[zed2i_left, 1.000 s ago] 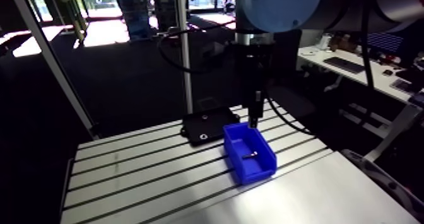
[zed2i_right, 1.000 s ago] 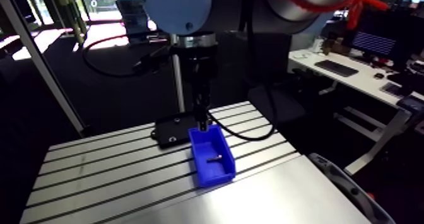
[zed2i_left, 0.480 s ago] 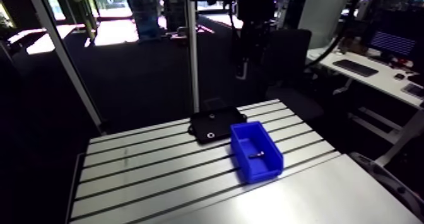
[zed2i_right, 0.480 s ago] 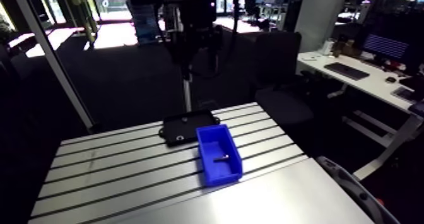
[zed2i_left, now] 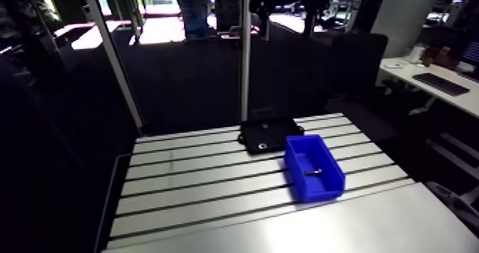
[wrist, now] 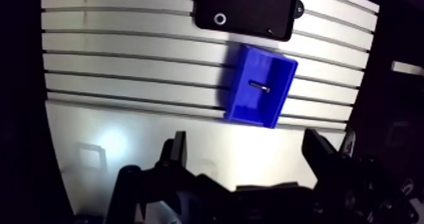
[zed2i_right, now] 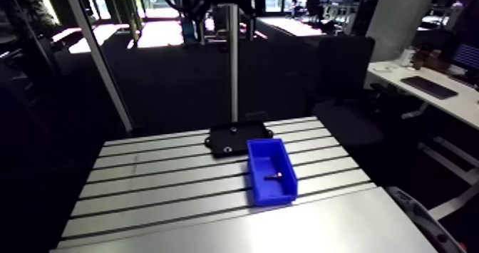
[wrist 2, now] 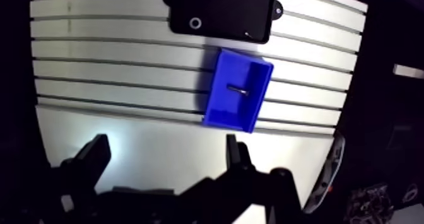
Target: Pick up the M10 bolt from the tray and put it into the blue bin.
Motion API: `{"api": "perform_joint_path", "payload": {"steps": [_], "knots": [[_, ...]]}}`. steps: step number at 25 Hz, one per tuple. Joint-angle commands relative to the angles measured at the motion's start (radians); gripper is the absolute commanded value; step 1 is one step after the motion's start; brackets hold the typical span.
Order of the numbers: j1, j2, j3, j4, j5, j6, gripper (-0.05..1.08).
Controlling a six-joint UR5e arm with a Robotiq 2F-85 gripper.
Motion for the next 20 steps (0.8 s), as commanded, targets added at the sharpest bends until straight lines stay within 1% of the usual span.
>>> {"api": "perform_joint_path", "payload": {"steps": [1,2,3,11,15,20], "knots": [[0.037,-0.009,-0.041,0.053,0.013,0.161,0.01],[0.036,-0.009,-0.042,0.053,0.024,0.163,0.01],[0.036,-0.009,-0.042,0.052,0.030,0.163,0.01],[0.036,-0.017,-0.041,0.050,0.027,0.158,0.01],[0.039,-0.030,-0.024,0.049,0.031,0.158,0.01],[0.039,-0.046,-0.013,0.047,0.031,0.155,0.01]]}}
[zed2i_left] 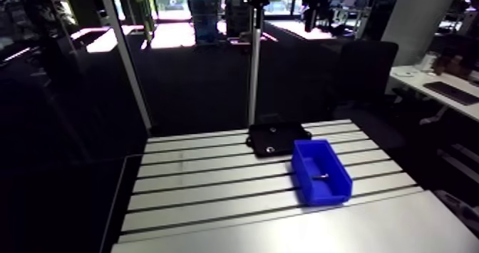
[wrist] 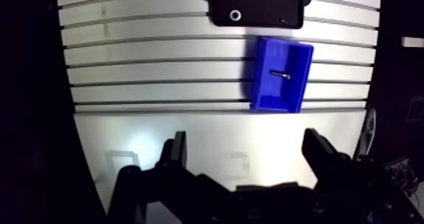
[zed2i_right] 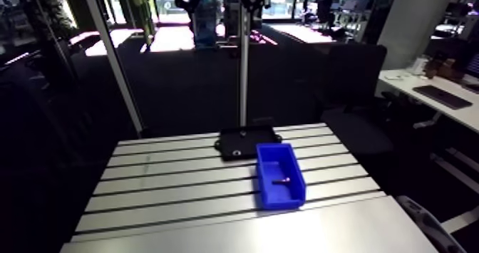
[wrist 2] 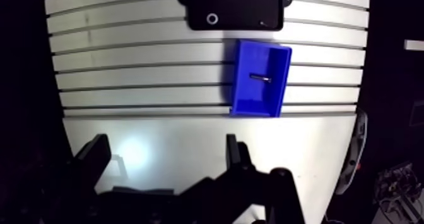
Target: Pick up the M10 bolt from the tray and put it into the blue bin.
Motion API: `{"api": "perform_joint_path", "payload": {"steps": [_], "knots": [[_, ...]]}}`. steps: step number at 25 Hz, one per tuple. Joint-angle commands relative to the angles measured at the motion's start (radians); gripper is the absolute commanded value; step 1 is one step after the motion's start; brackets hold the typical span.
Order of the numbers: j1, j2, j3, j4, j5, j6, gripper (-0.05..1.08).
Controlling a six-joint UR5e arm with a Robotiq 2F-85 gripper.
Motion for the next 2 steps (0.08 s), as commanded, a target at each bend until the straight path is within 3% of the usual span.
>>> {"api": "perform_joint_path", "payload": {"steps": [1,2], "knots": [[0.001,-0.020,0.012,-0.001,0.001,-0.005,0.01],[0.001,-0.018,0.012,-0.001,0.001,-0.005,0.01]]}}
